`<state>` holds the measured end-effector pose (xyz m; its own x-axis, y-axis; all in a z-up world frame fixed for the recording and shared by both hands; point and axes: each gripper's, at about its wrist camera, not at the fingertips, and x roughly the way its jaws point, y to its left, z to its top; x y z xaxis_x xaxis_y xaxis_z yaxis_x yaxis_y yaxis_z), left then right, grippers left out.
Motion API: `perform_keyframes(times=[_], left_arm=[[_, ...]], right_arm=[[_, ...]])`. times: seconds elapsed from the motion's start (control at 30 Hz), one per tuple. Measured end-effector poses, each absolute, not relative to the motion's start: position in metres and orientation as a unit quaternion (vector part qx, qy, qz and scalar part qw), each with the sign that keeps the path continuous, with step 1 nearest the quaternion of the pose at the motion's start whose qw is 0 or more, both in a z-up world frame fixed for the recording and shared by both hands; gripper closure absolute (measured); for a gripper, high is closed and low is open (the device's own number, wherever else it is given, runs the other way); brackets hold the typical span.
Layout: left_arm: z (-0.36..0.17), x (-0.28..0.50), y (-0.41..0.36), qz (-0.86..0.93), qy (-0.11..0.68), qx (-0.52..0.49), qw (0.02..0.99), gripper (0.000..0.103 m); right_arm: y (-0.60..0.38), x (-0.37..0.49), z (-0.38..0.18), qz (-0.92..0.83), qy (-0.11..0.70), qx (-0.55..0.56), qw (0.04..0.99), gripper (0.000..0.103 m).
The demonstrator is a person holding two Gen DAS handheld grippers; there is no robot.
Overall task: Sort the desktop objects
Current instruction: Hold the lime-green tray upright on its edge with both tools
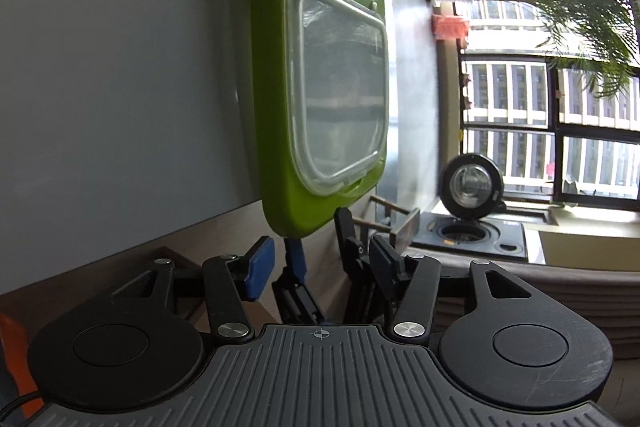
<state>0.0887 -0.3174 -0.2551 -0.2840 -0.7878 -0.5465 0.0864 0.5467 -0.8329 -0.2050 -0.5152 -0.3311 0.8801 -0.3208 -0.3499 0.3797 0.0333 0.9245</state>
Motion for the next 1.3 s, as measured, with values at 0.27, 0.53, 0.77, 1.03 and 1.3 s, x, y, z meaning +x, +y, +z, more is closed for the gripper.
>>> perform_keyframes(times=[0.27,0.53,0.77,1.03,1.3], left_arm=[[-0.257,0.099,-0.309,-0.391,0.688,-0.265,0.551,0.028],[-0.257,0.096,-0.315,-0.391,0.695,-0.259,0.545,0.020],[-0.255,0.097,-0.308,-0.397,0.701,-0.257,0.533,0.014],[-0.253,0.107,-0.304,-0.410,0.680,-0.274,0.543,0.011],[-0.259,0.117,-0.312,-0.408,0.653,-0.316,0.554,0.009]], right_arm=[[-0.533,-0.194,-0.328,-0.246,0.051,0.657,0.711,0.061],[-0.510,-0.242,-0.342,-0.265,0.018,0.652,0.711,0.031],[-0.544,-0.206,-0.362,-0.243,0.007,0.628,0.739,0.021],[-0.550,-0.200,-0.352,-0.226,0.025,0.702,0.675,0.049],[-0.565,-0.229,-0.318,-0.183,0.026,0.784,0.593,0.070]])
